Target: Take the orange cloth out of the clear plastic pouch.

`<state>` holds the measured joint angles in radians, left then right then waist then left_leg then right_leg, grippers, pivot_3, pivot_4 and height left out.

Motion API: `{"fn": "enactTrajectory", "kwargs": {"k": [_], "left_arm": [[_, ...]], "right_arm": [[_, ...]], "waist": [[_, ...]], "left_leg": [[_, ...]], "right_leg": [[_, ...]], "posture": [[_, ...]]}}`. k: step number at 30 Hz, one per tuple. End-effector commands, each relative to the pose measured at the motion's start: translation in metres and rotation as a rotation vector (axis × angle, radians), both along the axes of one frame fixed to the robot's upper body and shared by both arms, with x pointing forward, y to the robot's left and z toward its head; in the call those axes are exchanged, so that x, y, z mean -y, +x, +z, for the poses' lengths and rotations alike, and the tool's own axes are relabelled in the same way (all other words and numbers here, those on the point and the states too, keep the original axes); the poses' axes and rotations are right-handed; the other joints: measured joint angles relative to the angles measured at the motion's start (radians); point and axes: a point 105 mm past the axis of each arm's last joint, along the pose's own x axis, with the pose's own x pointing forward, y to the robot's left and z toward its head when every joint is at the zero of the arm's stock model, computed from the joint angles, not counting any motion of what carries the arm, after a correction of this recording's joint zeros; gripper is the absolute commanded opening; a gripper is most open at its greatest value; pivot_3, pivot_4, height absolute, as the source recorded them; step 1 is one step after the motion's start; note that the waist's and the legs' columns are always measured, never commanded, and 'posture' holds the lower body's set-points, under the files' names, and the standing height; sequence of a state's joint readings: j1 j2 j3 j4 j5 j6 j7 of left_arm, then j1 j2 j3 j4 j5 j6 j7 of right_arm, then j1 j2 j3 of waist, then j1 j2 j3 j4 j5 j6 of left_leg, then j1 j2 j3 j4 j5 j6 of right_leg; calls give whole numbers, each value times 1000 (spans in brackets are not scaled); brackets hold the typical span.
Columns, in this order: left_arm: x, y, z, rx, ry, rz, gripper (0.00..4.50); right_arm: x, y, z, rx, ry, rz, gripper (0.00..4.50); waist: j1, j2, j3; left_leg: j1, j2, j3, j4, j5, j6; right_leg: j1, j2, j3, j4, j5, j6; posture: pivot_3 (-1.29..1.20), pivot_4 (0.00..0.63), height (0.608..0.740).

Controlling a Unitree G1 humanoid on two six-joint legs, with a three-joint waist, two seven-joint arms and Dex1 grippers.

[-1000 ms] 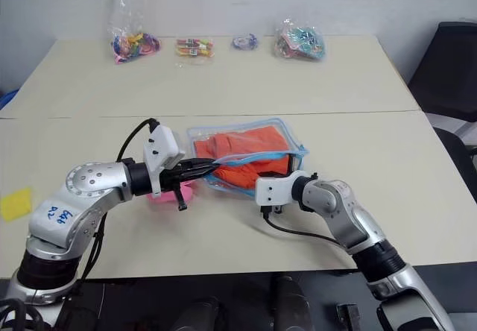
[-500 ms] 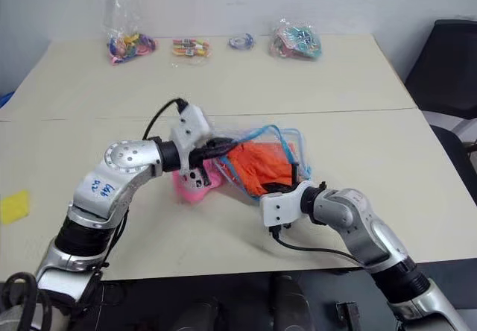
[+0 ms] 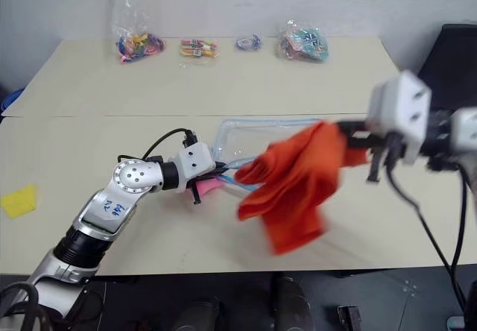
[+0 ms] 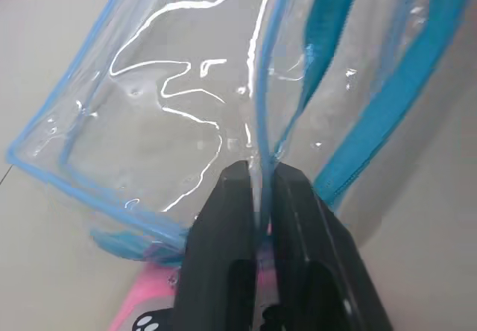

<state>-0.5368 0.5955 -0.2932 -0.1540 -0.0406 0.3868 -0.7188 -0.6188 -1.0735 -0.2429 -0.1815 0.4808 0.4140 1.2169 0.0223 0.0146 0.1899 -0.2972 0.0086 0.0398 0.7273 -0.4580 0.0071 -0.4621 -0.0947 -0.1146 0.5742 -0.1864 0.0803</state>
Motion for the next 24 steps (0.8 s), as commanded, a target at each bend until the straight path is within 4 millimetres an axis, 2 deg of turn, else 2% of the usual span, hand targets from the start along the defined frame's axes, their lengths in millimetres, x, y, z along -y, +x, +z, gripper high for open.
{"fn": "enactTrajectory", "kwargs": {"k": [1,4,7,10,11,13,15,18,24], "left_arm": [[-12,-5,11,23,10,-8,1579],[-22,-7,16,31,30,-1,2518],[-30,-8,23,53,50,17,3502],[-41,-11,29,79,87,27,4471],[-45,-13,31,77,90,27,4471],[-55,-18,41,48,52,46,4471],[-61,-21,53,23,-8,56,4471],[-66,-28,66,-10,-70,38,4471],[-70,-61,87,-127,-187,-99,4471]], "right_arm": [[33,16,20,51,59,-122,0],[63,44,10,133,-13,-293,0],[82,62,0,168,-25,-400,0],[100,71,-26,189,-101,-471,0],[106,71,-42,195,-174,-478,0],[118,66,-86,167,-320,-486,0],[128,61,-115,140,-383,-501,0],[143,55,-134,137,-448,-540,0],[171,41,-152,153,-516,-606,0]], "waist": [[0,0,0],[-1,0,0],[-1,0,0],[-1,0,0],[0,1,0],[0,0,0],[1,0,0],[-5,3,1],[-29,3,1]], "left_leg": [[0,0,0,0,0,0],[0,0,1,-1,0,0],[0,0,2,-1,0,0],[-1,0,2,-1,0,0],[-1,0,2,-1,0,0],[-1,1,1,-2,0,0],[-1,2,1,-2,0,0],[-2,0,3,-1,1,0],[0,3,3,-2,1,-2]], "right_leg": [[-1,0,0,0,0,0],[-2,0,0,0,0,0],[-2,0,0,0,0,0],[-2,0,0,0,0,0],[-3,0,-1,0,0,0],[-3,0,-1,-1,0,0],[-2,-1,-3,-1,0,0],[-2,-2,-1,-1,1,1],[-2,0,0,0,0,-1]], "posture": [[0,150,740],[0,150,740],[0,150,740],[0,150,740],[0,150,740],[0,150,740],[0,150,740],[0,150,740],[0,150,740]]}}
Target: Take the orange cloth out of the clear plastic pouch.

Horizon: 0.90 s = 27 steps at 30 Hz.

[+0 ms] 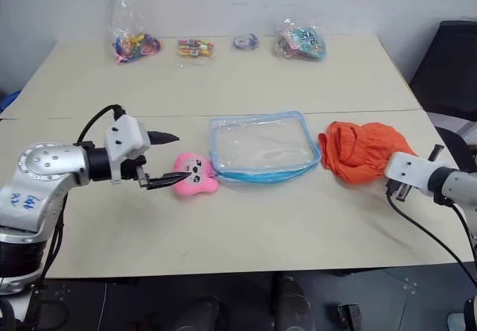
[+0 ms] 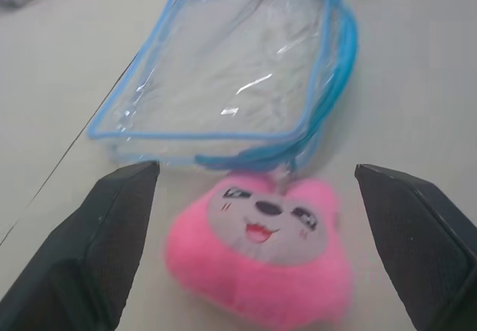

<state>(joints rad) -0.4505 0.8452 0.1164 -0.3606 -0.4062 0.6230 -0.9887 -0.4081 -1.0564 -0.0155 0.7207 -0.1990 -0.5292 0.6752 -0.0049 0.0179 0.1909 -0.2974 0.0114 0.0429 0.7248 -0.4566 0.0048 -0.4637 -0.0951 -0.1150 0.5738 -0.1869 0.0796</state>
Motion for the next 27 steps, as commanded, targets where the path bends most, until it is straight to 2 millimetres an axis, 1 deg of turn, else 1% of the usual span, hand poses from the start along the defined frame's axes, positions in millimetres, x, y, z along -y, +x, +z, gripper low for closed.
{"fn": "enactTrajectory", "kwargs": {"k": [1,4,6,9,12,13,16,17,19,21,23,25,27], "left_arm": [[-2,-22,21,-28,-75,-81,4471],[-3,-30,31,-73,-128,-118,4471],[-2,-33,33,-86,-132,-138,4471],[-1,-32,33,-79,-124,-143,4500],[-1,-30,32,-78,-120,-152,4500],[-1,-30,32,-79,-123,-154,4500],[-2,-28,34,-81,-130,-162,4500],[-3,-28,35,-79,-130,-164,4500],[-4,-27,40,-77,-143,-173,4500],[-4,-26,48,-79,-171,-191,4500],[-3,-25,53,-84,-189,-208,4500],[-2,-22,54,-81,-189,-217,4500],[-1,-21,54,-78,-188,-225,4500]], "right_arm": [[19,-9,10,55,-72,-31,0],[26,-14,10,60,-83,-38,0],[31,-16,11,58,-88,-48,0],[34,-20,11,41,-83,-46,681],[33,-22,18,39,-65,-32,1674],[33,-22,21,38,-49,-32,2086],[28,-26,35,20,133,-46,3090],[29,-30,39,-3,217,-64,3451],[35,-47,46,-104,372,-114,4132],[52,-68,60,-191,575,-237,4132],[61,-91,68,-260,704,-306,4132],[70,-111,68,-292,746,-363,4132],[77,-125,63,-308,751,-411,4132]], "waist": [[-1,0,0],[-1,0,0],[-1,0,0],[-1,0,0],[-1,0,0],[-1,0,0],[0,0,0],[1,0,0],[8,0,0],[17,1,0],[27,2,0],[28,1,0],[27,-1,-1]], "left_leg": [[0,0,0,-1,0,0],[0,0,0,0,0,-1],[0,0,0,0,0,-1],[0,0,0,0,0,-1],[0,0,0,0,0,-1],[0,0,0,0,0,-1],[0,0,0,0,0,-1],[0,-1,0,0,0,-1],[0,0,-1,0,0,-1],[0,0,-3,0,0,-1],[-1,-1,-2,0,1,-1],[0,-1,-2,0,0,-1],[0,-1,-2,-1,0,-1]], "right_leg": [[0,0,0,0,0,0],[0,0,1,0,0,0],[0,0,1,0,0,0],[0,0,1,0,0,0],[0,0,1,0,0,0],[0,0,1,0,0,0],[0,0,1,0,0,0],[0,0,1,0,0,0],[0,0,0,0,0,0],[0,0,-1,0,0,0],[1,0,0,-1,0,0],[2,1,0,-1,0,0],[3,2,0,-2,0,0]], "posture": [[0,150,740],[0,150,740],[0,150,740],[0,150,740],[0,150,740],[0,150,740],[0,150,740],[0,150,740],[0,150,740],[0,150,740],[0,150,740],[0,150,740],[0,150,740]]}}
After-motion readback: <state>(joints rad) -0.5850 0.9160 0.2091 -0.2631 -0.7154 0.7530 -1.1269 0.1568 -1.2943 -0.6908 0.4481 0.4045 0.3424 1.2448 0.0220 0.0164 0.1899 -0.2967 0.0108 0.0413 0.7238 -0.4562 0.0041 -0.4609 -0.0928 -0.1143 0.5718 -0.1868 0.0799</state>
